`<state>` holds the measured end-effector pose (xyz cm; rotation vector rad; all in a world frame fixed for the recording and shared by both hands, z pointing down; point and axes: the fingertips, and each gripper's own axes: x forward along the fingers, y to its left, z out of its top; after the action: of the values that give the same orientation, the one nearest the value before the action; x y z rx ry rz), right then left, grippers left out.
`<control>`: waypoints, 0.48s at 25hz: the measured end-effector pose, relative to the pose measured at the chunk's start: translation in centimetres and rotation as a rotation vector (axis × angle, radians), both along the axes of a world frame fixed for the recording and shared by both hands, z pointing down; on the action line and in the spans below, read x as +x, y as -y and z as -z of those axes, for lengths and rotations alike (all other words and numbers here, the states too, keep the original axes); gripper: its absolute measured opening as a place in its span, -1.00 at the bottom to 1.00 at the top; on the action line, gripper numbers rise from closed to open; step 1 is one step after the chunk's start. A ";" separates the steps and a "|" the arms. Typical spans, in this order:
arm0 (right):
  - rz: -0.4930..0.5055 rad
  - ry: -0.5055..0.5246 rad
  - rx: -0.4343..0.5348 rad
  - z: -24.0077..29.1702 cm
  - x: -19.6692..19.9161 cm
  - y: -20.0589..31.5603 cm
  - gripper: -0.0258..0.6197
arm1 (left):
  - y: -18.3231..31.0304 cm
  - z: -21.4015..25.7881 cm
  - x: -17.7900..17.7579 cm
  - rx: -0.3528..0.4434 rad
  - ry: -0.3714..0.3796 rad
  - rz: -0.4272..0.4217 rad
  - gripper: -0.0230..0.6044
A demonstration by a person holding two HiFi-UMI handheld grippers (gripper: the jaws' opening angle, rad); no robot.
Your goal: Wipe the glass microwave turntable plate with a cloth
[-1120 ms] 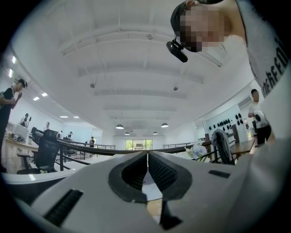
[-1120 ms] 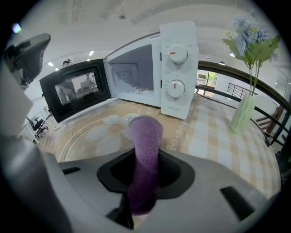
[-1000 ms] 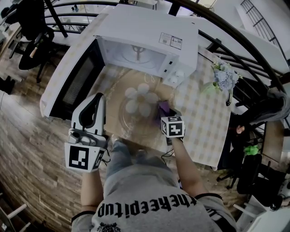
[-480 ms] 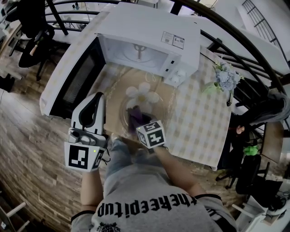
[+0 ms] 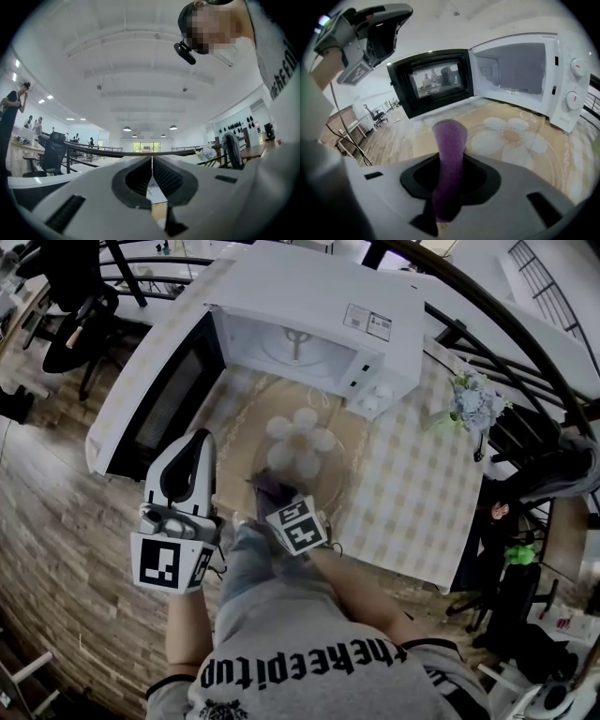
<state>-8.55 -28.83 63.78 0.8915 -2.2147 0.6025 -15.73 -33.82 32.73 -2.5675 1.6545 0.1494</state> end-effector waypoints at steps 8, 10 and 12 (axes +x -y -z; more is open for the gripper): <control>-0.072 -0.021 0.013 -0.4 4.8 0.0 -0.58 | -0.3 0.0 1.5 0.003 -0.011 -0.018 -0.89; -0.098 -0.032 0.018 -0.8 6.4 0.1 -0.58 | -0.6 0.0 2.1 0.003 -0.008 -0.023 -0.89; -0.119 -0.042 0.020 -0.8 7.8 0.2 -0.58 | -0.8 0.1 2.6 0.005 -0.007 -0.026 -0.89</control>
<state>-0.78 -29.01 64.55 1.0433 -2.1448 0.6122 -13.14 -33.03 32.64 -2.5885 1.6207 0.1638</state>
